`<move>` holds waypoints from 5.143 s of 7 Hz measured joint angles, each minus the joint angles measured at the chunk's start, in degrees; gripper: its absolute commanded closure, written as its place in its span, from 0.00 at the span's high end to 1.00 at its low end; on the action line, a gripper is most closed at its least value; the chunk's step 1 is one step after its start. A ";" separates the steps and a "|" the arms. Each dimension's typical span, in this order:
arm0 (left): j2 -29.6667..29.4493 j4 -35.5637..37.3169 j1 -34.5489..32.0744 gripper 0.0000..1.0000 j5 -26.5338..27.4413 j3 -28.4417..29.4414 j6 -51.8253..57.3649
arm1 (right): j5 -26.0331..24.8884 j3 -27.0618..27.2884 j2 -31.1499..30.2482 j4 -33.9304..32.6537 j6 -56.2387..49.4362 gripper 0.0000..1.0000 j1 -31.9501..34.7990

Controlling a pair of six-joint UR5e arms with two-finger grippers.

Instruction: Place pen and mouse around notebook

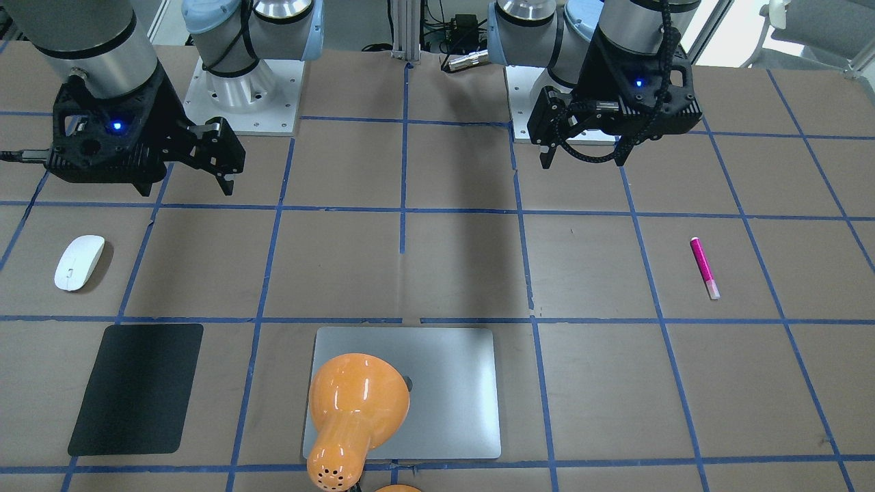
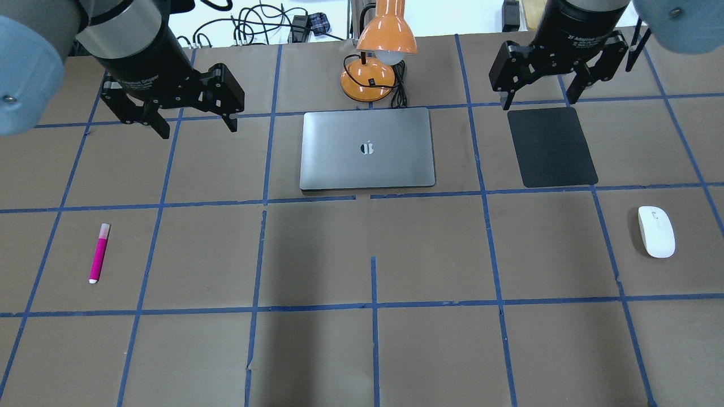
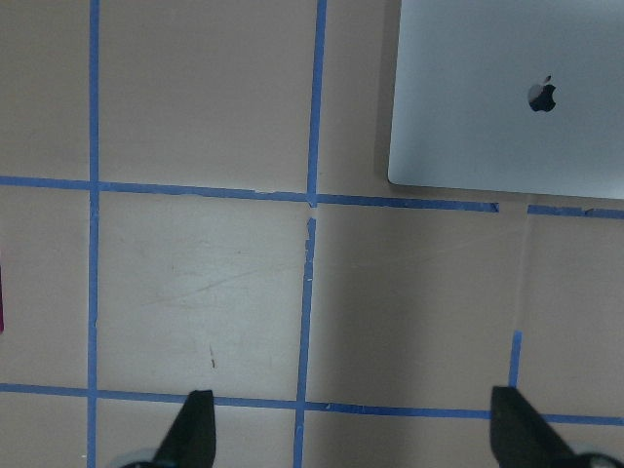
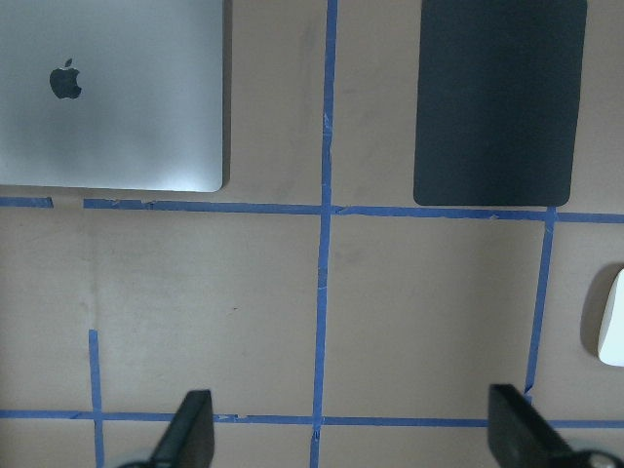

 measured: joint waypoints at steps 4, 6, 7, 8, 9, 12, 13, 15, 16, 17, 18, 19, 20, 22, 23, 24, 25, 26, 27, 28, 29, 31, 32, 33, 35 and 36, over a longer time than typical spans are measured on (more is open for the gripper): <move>0.23 -0.25 0.00 1.00 0.05 0.05 -0.59 | -0.19 2.23 -0.22 0.02 -1.82 1.00 -2.72; 0.64 -0.38 0.19 1.00 -0.06 0.04 -0.02 | -0.08 5.93 -0.34 -0.63 -3.62 1.00 -5.30; 1.31 -0.49 0.68 1.00 0.10 0.03 2.46 | -0.14 6.75 -0.41 -0.75 -4.34 1.00 -5.92; 2.30 -1.06 1.89 1.00 0.69 0.02 6.80 | -0.21 7.05 -0.41 -0.84 -4.77 1.00 -6.50; 3.30 -2.49 4.77 1.00 1.60 -0.27 11.05 | -0.40 7.20 -0.33 -0.88 -6.35 1.00 -7.94; 2.87 1.74 24.02 1.00 2.39 -9.91 30.08 | -0.21 11.83 0.29 -2.62 -19.63 1.00 -22.63; 1.49 9.58 31.07 1.00 2.30 -16.80 33.93 | -0.47 16.58 0.74 -8.33 -25.59 1.00 -28.87; -1.82 28.38 40.66 1.00 1.92 -29.38 45.10 | -0.71 25.88 2.37 -23.27 -32.20 1.00 -36.27; -4.05 34.50 43.87 1.00 1.21 -32.66 50.61 | -0.73 28.63 4.01 -28.26 -33.10 1.00 -37.27; -6.48 37.93 45.68 1.00 0.28 -34.25 53.27 | -0.72 29.81 6.07 -30.74 -33.44 1.00 -37.64; -9.09 40.19 46.42 1.00 -0.02 -35.01 54.19 | -0.74 30.24 8.17 -32.49 -33.56 1.00 -37.75; -11.70 42.03 46.66 1.00 0.02 -35.05 54.19 | -1.70 30.80 10.30 -35.14 -33.60 1.00 -37.77; -13.87 43.86 46.70 1.00 -0.09 -34.97 52.87 | -3.68 31.63 12.25 -38.07 -33.58 1.00 -37.79; -16.29 47.76 46.38 0.93 -0.43 -36.01 48.17 | -5.76 32.82 14.04 -40.48 -33.41 1.00 -37.79; -16.69 48.53 46.28 0.63 -0.50 -36.43 47.35 | -5.96 33.17 14.24 -40.52 -33.31 1.00 -37.79; -16.86 48.82 46.27 0.36 -0.66 -36.62 47.09 | -5.97 33.47 14.28 -40.59 -33.19 0.97 -37.79; -16.91 48.91 46.27 0.19 -0.95 -36.66 47.08 | -5.86 33.82 14.30 -40.86 -33.16 0.85 -37.79; -16.93 48.94 46.25 0.07 -1.23 -36.68 47.14 | -5.49 34.04 14.18 -41.03 -33.30 0.77 -37.79; -16.94 48.95 46.24 0.00 -1.38 -36.68 47.16 | -5.12 34.17 14.00 -41.05 -33.51 0.57 -37.79; -16.94 48.95 46.23 0.00 -1.43 -36.68 47.08 | -5.14 34.23 13.87 -40.88 -33.71 0.35 -37.80; -16.83 48.94 46.15 0.00 -1.45 -36.55 46.87 | -5.27 34.10 13.58 -40.54 -33.89 0.25 -37.73; -15.52 47.52 44.56 0.00 -1.15 -36.29 43.60 | -5.10 33.23 11.34 -38.54 -33.71 0.22 -36.82; -13.49 45.04 41.32 0.00 -0.99 -36.11 37.07 | -5.04 31.43 9.45 -36.07 -32.81 0.23 -34.79; -11.00 42.14 36.70 0.00 -0.98 -35.98 27.11 | -4.99 28.49 8.53 -33.07 -31.01 0.23 -31.71; -7.51 38.80 23.34 0.00 -1.04 -35.01 -1.04 | -4.48 20.80 11.03 -30.16 -27.39 0.24 -23.56; -7.92 38.43 15.08 0.00 -0.85 -33.35 -17.56 | -3.30 16.88 14.63 -29.93 -25.93 0.24 -20.26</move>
